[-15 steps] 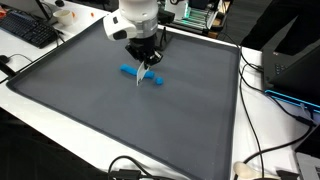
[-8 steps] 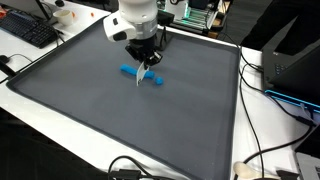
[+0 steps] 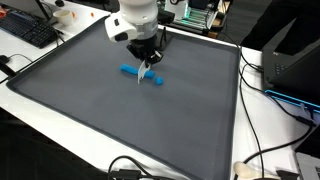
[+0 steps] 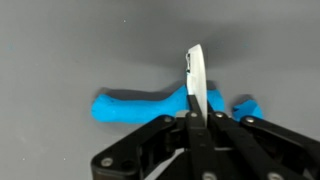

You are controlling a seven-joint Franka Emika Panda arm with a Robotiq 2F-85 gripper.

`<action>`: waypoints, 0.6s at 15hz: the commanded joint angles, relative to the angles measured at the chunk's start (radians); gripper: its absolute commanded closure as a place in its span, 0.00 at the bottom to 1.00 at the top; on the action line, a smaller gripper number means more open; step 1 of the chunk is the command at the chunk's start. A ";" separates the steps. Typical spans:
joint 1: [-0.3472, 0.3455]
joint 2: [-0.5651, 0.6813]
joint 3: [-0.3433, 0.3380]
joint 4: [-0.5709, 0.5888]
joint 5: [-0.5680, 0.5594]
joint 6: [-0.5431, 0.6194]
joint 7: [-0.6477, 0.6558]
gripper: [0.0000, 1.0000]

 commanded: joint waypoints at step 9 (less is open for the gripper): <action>-0.016 -0.016 0.022 -0.053 0.026 -0.069 -0.042 0.99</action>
